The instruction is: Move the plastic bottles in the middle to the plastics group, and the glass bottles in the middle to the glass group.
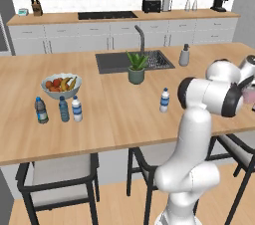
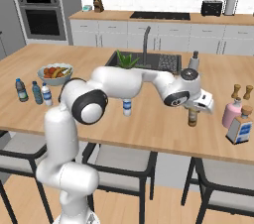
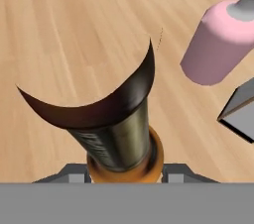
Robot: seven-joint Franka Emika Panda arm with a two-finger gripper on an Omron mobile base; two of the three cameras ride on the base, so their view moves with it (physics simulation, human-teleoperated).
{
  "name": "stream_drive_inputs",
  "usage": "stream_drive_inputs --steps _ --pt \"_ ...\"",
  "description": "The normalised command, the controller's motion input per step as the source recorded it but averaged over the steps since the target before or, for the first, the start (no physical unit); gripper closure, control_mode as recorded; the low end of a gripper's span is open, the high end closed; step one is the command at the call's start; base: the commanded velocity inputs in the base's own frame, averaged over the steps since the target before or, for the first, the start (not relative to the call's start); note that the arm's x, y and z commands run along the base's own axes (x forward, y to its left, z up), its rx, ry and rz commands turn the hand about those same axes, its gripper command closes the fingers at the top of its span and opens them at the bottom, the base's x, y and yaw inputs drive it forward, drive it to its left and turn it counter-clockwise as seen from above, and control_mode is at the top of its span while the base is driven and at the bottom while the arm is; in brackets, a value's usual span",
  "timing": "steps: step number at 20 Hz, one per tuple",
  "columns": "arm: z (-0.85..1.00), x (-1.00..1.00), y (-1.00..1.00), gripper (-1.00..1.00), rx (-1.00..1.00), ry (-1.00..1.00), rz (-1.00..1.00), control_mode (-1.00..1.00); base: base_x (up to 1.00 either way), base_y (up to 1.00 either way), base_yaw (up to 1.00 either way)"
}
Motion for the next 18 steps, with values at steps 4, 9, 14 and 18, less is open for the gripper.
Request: stream_drive_inputs --steps 4,9,14,18 --pt "-0.24 0.09 -0.42 1.00 0.00 0.00 -0.04 -1.00 0.00 0.00 0.00" --pt "-0.03 0.09 -0.48 1.00 0.00 0.00 -0.08 -1.00 0.00 0.00 0.00" --pt "0.00 0.05 -0.31 1.00 0.00 0.00 -0.09 -1.00 0.00 0.00 0.00" --pt "0.00 0.00 -0.17 1.00 0.00 0.00 -0.07 -1.00 0.00 0.00 0.00"
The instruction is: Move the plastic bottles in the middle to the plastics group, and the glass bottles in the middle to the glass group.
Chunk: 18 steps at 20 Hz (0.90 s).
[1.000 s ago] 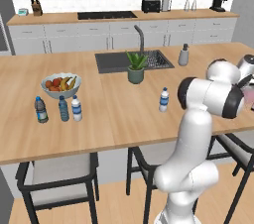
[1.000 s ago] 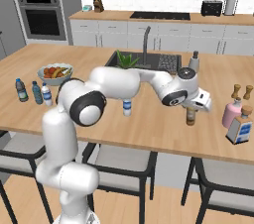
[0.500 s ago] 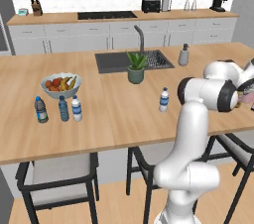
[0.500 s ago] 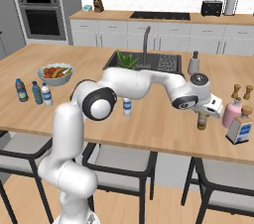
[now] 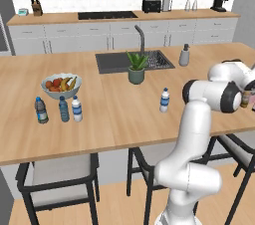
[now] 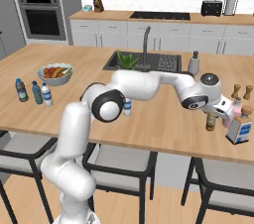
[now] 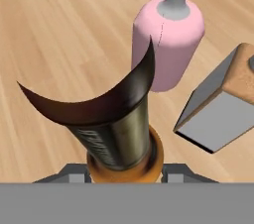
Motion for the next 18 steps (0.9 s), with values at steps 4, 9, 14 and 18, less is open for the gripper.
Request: stream_drive_inputs --steps 4,9,14,18 --pt "-0.21 0.00 -0.01 1.00 0.03 0.00 -0.01 -1.00 0.00 0.00 0.00" --pt "-0.49 0.00 0.00 1.00 0.01 0.00 0.00 -1.00 0.00 0.00 0.00" --pt "-0.19 0.00 0.00 1.00 0.00 -0.03 0.00 -1.00 0.00 0.00 0.00" --pt "-0.38 0.00 0.00 1.00 0.00 -0.14 0.00 -1.00 0.00 0.00 0.00"
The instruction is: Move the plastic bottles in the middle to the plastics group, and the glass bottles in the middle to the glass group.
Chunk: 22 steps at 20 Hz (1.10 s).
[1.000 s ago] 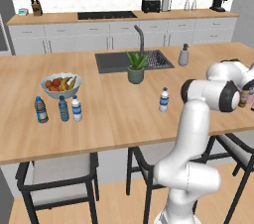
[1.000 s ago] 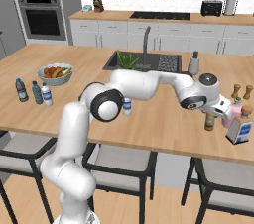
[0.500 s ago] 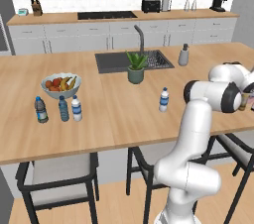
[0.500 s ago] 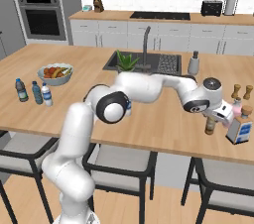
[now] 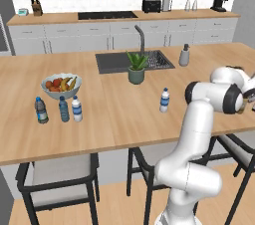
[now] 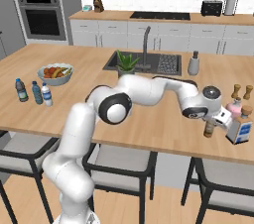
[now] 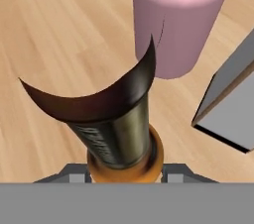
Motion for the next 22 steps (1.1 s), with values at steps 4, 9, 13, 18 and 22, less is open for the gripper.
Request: stream_drive_inputs --steps 4,9,13,18,22 --pt "-0.28 0.00 0.00 1.00 0.00 -0.13 0.00 -1.00 0.00 0.00 0.00" --pt "-0.02 0.19 -0.24 1.00 0.00 0.02 -0.01 -1.00 0.00 0.00 0.00" --pt "0.05 0.23 -0.13 1.00 0.00 0.07 0.00 -1.00 0.00 0.00 0.00" --pt "0.00 0.00 0.00 -1.00 0.00 0.01 0.00 -1.00 0.00 0.00 0.00" --pt "0.00 0.00 0.00 -1.00 0.00 0.00 0.00 -1.00 0.00 0.00 0.00"
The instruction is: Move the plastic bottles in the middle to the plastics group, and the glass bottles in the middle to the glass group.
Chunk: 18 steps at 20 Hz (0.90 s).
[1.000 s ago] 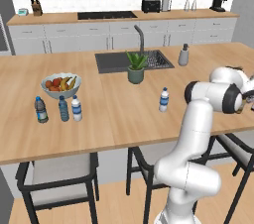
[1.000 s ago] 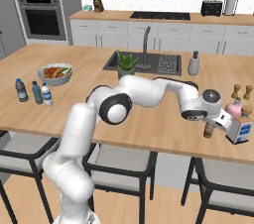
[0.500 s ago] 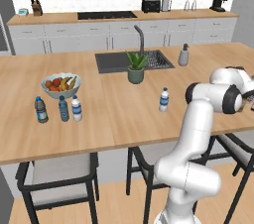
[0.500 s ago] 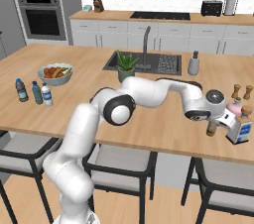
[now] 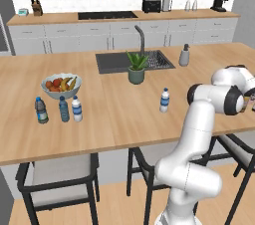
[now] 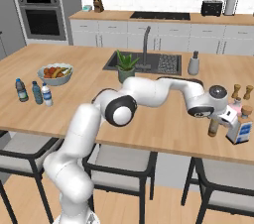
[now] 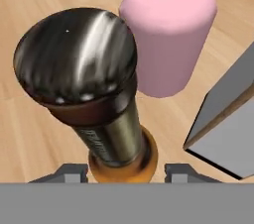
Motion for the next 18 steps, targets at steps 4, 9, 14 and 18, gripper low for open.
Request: stream_drive_inputs --steps 4,9,14,18 --pt "0.00 0.00 0.00 -1.00 0.00 0.00 0.00 -1.00 0.00 0.00 0.00" --pt "0.17 -0.17 0.05 -1.00 0.00 -0.03 0.00 -1.00 0.00 0.00 0.00" --pt "0.60 -0.47 0.54 -1.00 0.00 -0.06 0.00 -1.00 0.00 0.00 0.00" --pt "0.43 -0.32 0.90 -1.00 0.00 0.00 0.02 -1.00 0.00 0.00 0.00"
